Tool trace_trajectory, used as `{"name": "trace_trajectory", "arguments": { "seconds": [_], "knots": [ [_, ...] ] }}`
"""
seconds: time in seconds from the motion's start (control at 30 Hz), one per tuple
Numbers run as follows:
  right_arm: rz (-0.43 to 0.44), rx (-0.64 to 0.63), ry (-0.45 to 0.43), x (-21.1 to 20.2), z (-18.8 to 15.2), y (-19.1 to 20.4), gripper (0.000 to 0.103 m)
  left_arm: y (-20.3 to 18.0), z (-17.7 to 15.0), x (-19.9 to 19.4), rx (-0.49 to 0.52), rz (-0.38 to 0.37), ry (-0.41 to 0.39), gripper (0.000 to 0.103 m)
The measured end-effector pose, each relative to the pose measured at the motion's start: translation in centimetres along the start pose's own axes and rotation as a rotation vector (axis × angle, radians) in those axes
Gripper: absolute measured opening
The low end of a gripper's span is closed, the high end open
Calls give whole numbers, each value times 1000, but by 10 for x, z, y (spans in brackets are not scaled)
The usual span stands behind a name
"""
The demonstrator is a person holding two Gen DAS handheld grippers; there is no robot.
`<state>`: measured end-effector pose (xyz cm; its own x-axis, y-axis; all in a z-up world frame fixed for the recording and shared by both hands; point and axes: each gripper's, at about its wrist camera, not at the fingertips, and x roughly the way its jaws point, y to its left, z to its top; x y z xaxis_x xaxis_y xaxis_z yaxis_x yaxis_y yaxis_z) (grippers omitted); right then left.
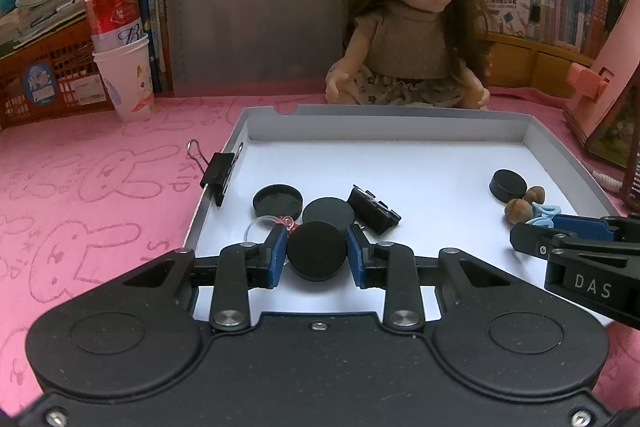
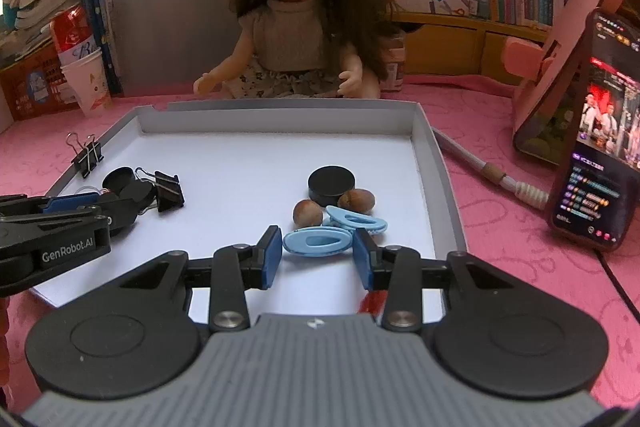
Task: Organize rigid objects
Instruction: 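Lower the clip into the tray and open the right tool while the left tool releases the puck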
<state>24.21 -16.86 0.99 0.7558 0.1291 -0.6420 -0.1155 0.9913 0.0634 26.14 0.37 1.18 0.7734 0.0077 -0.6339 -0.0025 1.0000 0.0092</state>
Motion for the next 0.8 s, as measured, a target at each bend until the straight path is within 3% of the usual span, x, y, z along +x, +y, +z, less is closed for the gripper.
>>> {"name": "trace_trajectory", "arguments": {
  "seconds": [0.47,0.5,0.53,0.8],
  "knots": [
    [5,-19,43,7,7,2,48,-1,3,6,14,0,29,32],
    [6,-19,43,7,7,2,52,0,4,5,14,-4,34,32],
    [7,-19,43,7,7,2,59,0,5,5,14,-9,39,35],
    [14,-6,38,2,9,2,64,0,6,-1,17,-18,56,48]
  ]
}}
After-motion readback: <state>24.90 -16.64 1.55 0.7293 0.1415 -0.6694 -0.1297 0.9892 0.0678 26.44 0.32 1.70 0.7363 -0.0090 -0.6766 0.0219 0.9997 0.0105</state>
